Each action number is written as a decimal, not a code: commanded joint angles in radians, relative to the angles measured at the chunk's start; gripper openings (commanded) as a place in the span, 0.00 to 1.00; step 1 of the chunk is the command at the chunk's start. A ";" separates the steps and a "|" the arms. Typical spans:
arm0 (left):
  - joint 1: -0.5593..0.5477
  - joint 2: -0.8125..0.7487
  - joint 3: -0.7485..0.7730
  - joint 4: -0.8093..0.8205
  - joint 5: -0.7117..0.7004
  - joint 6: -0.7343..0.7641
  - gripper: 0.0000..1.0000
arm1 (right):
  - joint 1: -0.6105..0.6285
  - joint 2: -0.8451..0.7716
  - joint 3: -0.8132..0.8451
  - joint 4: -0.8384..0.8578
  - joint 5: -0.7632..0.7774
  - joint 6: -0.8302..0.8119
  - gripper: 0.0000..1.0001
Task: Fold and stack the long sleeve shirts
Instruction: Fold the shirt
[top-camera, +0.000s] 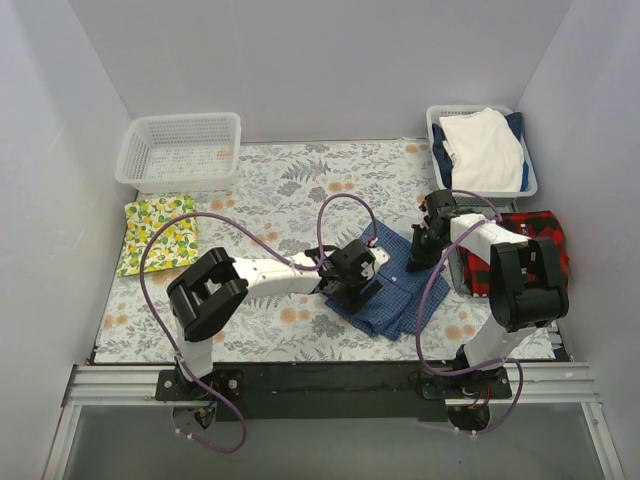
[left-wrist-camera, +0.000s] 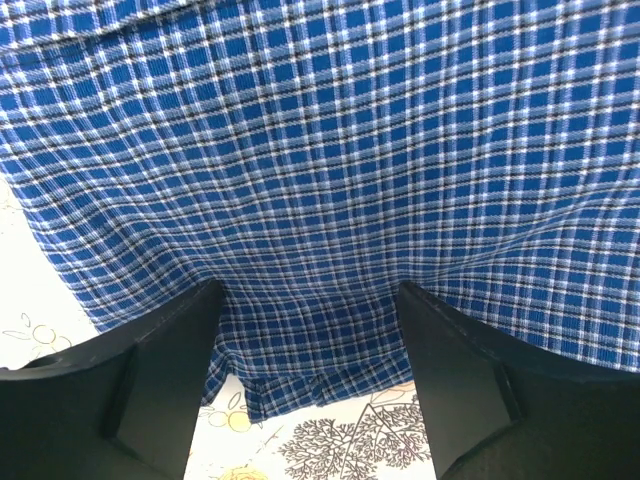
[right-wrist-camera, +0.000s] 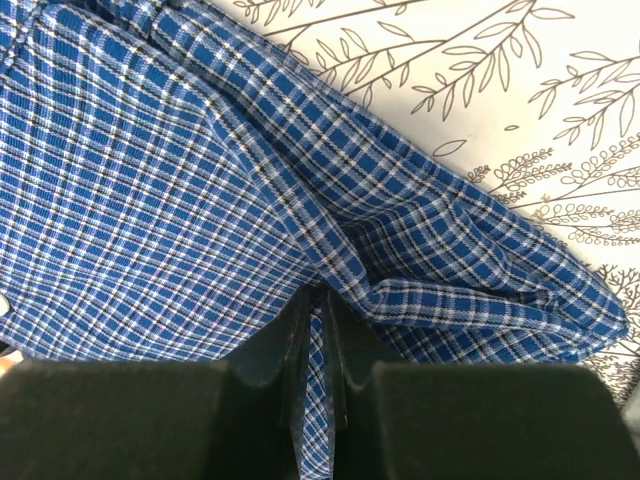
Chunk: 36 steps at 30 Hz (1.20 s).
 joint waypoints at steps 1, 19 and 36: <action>0.047 0.053 -0.018 -0.041 0.006 -0.028 0.70 | -0.011 0.018 -0.064 -0.046 0.006 -0.019 0.15; 0.479 0.277 0.338 -0.131 0.174 -0.159 0.70 | 0.032 -0.100 0.151 -0.043 -0.034 -0.004 0.28; 0.594 0.092 0.480 -0.165 0.208 -0.269 0.75 | 0.070 -0.068 -0.015 -0.093 0.050 -0.096 0.19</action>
